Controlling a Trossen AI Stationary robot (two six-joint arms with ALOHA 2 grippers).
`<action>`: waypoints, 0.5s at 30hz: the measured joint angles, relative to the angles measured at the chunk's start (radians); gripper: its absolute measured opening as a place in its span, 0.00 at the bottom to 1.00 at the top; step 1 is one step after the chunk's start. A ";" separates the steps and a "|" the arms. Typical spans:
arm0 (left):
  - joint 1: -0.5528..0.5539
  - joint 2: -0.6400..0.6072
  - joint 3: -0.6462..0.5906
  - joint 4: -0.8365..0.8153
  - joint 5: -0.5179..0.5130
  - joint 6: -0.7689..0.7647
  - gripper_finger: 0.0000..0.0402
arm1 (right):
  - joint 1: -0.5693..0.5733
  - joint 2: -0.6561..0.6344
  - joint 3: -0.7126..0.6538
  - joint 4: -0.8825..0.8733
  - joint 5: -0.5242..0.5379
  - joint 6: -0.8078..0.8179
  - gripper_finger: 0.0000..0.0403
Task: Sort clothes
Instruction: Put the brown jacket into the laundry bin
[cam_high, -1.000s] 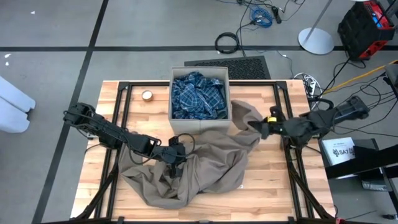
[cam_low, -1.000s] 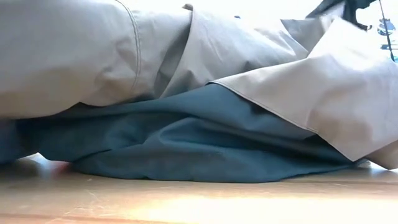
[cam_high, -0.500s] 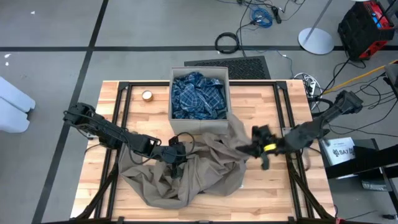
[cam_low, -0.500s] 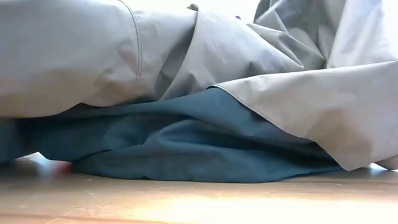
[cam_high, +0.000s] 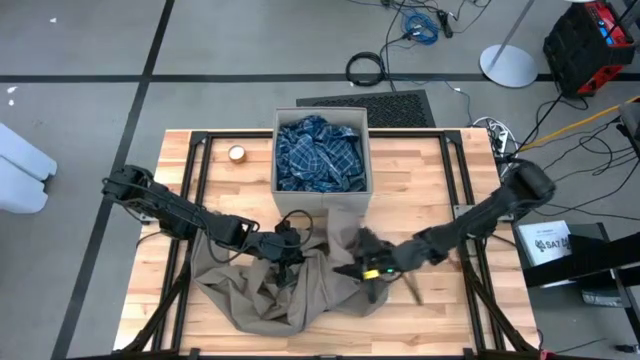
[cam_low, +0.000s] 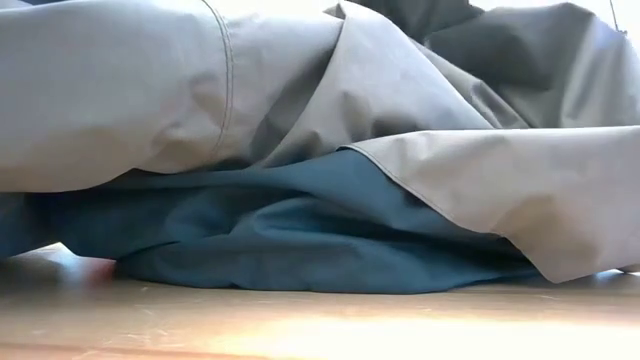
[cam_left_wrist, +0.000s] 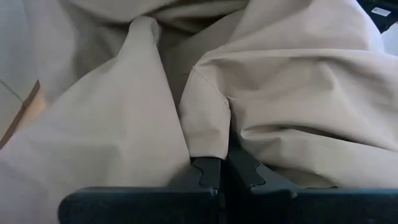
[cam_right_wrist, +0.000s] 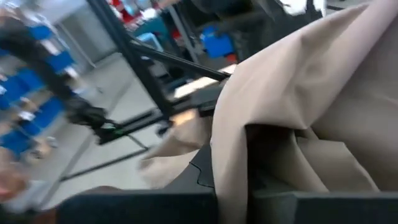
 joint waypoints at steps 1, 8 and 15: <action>0.000 0.000 0.000 0.001 0.000 0.000 0.02 | -0.013 0.033 0.024 -0.006 0.001 -0.008 0.00; 0.000 0.000 0.000 0.006 0.054 -0.001 0.02 | -0.071 0.239 0.211 -0.195 0.001 -0.039 0.00; 0.000 0.000 0.007 -0.057 0.117 -0.050 0.08 | -0.075 0.404 0.275 -0.312 -0.006 0.012 0.00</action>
